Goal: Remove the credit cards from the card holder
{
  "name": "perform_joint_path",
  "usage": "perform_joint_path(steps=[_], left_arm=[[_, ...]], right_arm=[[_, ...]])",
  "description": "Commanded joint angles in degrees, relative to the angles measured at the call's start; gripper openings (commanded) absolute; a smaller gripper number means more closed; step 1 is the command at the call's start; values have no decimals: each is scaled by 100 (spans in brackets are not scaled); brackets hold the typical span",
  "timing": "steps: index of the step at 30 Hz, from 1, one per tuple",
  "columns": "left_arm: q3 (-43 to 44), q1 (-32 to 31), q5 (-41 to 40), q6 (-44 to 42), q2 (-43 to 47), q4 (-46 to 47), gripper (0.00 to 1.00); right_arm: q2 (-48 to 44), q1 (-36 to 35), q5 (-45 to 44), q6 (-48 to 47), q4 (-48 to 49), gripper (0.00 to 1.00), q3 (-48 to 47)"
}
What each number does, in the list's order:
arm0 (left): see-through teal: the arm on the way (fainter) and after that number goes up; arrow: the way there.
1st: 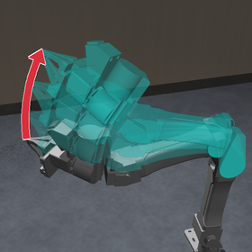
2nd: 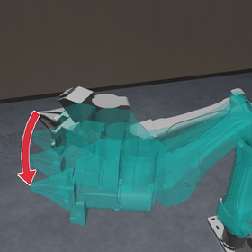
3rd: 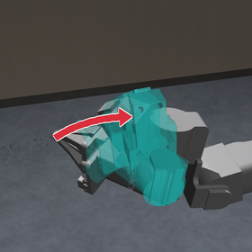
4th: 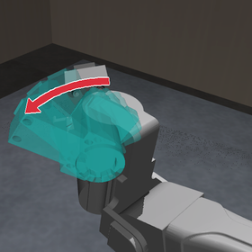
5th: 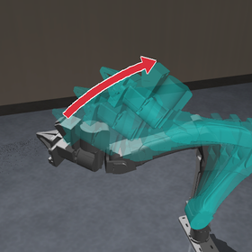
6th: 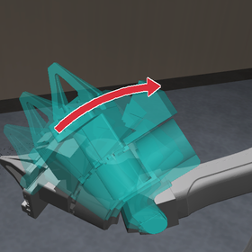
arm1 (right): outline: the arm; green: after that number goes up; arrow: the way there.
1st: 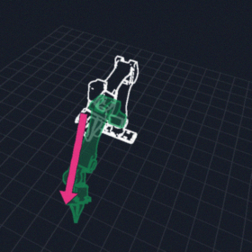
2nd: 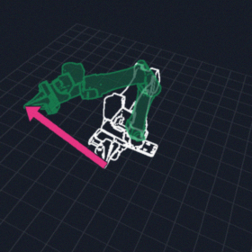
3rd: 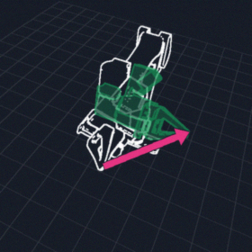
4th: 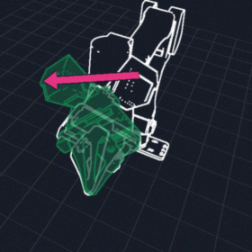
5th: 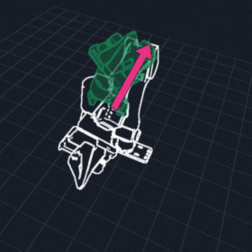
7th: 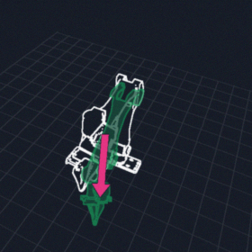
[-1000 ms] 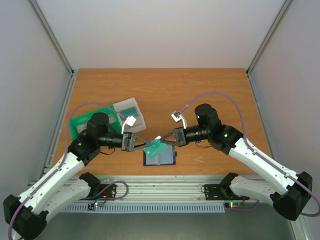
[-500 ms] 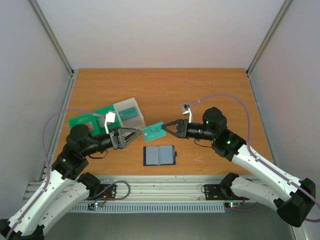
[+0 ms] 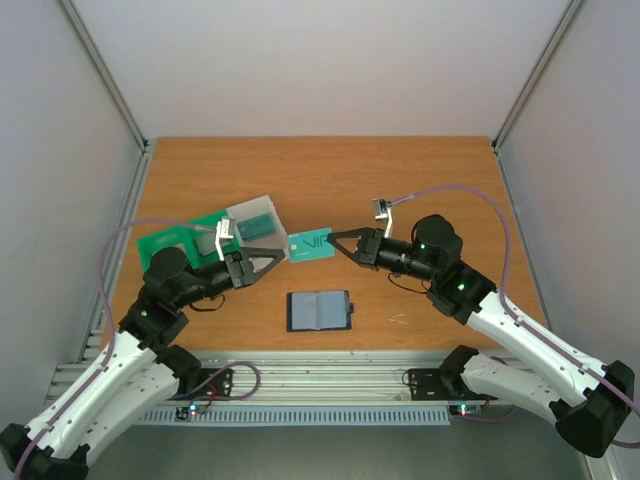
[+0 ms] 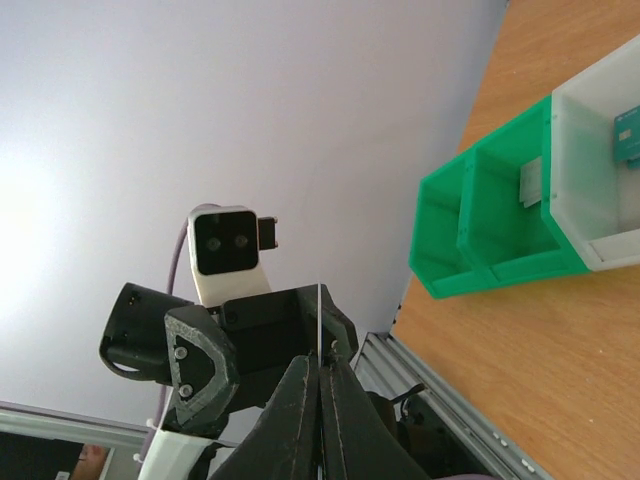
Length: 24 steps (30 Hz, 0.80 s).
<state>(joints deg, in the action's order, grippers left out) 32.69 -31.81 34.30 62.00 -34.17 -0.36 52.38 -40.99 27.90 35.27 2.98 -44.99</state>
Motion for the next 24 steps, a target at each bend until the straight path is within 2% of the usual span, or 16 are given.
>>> perform_joint_path(steps=[1, 4, 6, 9, 15, 20, 22, 24], left_arm=[[-184, 0, 166, 439, -243, 1083, 59], [-334, 0, 154, 644, -375, 1416, 55], [-353, 2, 151, 719, -457, 1520, 50], [-368, 0, 213, 814, -601, 1729, 37], [-380, 0, 263, 973, -694, 1915, 2], [-383, 0, 188, 863, -682, 1771, 0], [-384, 0, 137, 730, -682, 1684, 0], [-403, 0, 101, 668, -683, 1642, 0]], right_arm=[[35, -3, -39, 232, 393, 1, 21], [61, -4, -43, 252, 437, 1, 55], [85, 1, -32, 257, 457, 1, 61], [134, -4, -13, 260, 498, 1, 69], [199, -1, 11, 259, 520, 1, 131], [151, -1, -53, 202, 408, 3, 202], [133, -1, -118, 122, 259, 9, 204], [89, -2, -221, 8, -19, 20, 188]])
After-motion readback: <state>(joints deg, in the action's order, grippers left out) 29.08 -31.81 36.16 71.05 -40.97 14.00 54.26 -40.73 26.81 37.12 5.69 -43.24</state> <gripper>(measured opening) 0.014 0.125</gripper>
